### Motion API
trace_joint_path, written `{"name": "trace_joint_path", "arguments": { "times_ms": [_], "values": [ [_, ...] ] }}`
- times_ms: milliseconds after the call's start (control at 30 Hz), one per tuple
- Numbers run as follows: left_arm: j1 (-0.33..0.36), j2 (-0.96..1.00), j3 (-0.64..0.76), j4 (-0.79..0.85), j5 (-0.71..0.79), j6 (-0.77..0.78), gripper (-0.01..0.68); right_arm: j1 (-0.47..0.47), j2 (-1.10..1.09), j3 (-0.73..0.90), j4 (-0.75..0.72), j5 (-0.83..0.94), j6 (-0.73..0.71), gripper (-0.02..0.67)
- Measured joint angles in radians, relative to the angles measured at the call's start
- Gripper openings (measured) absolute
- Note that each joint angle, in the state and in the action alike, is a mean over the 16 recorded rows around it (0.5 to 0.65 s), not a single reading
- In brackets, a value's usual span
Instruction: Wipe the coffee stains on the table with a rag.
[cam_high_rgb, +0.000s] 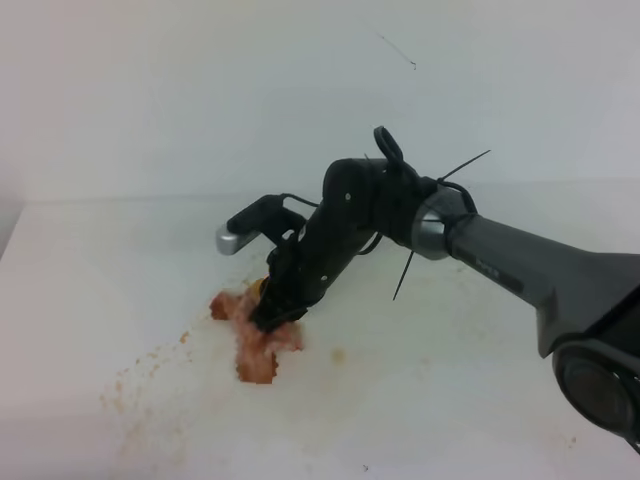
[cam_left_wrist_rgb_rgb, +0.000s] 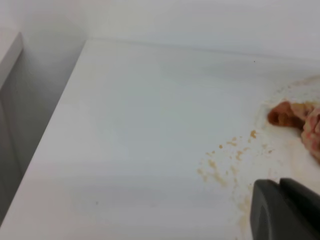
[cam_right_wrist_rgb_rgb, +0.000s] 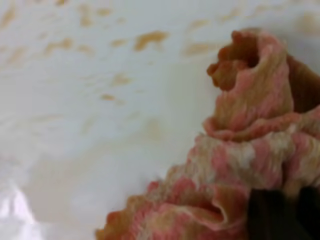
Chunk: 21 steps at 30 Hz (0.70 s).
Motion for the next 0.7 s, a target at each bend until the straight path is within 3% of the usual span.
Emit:
{"name": "trace_joint_path", "arguments": {
  "times_ms": [433, 700],
  "values": [
    [0.0, 0.0, 0.0, 0.0, 0.0, 0.0, -0.002, -0.122, 0.009, -0.004, -0.033, -0.048, 0.027, 0.042],
    [0.0, 0.0, 0.0, 0.0, 0.0, 0.0, -0.002, -0.112, -0.036, 0.0, 0.021, -0.04, -0.056, 0.039]
  ]
}}
